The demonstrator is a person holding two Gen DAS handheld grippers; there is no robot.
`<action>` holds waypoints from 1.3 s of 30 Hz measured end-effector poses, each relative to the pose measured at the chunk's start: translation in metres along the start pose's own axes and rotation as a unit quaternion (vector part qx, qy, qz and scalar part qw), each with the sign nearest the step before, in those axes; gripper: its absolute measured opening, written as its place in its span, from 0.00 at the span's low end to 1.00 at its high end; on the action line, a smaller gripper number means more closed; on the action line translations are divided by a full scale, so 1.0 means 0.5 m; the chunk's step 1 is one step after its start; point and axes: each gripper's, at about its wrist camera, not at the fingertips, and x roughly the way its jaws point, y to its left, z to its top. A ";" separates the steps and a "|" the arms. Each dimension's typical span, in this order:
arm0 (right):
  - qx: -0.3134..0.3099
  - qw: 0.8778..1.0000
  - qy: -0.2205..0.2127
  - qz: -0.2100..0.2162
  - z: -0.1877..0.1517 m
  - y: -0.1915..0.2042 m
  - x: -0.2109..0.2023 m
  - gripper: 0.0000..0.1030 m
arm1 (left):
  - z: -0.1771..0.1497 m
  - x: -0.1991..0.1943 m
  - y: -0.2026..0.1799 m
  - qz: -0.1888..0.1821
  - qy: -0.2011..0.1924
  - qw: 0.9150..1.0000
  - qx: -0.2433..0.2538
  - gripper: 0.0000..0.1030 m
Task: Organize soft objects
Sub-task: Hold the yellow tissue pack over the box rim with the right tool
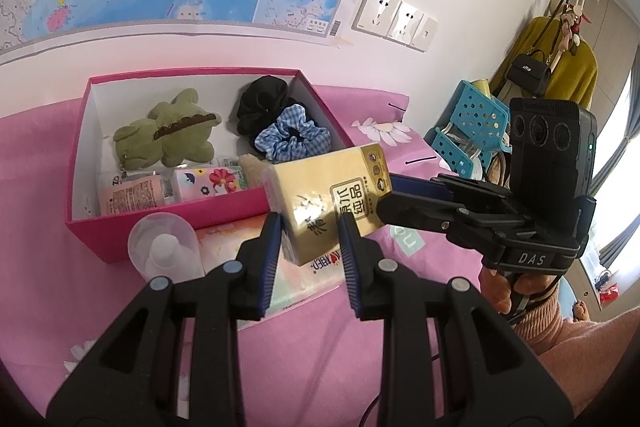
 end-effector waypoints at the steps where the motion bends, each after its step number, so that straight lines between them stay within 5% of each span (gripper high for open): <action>1: 0.000 1.000 0.000 0.000 0.000 0.000 0.000 0.30 | 0.000 0.000 0.000 0.000 0.000 1.000 0.000 0.30; 39: 0.004 1.000 -0.008 0.001 0.026 -0.014 0.011 0.30 | 0.028 0.018 0.011 0.011 0.000 1.000 0.004 0.30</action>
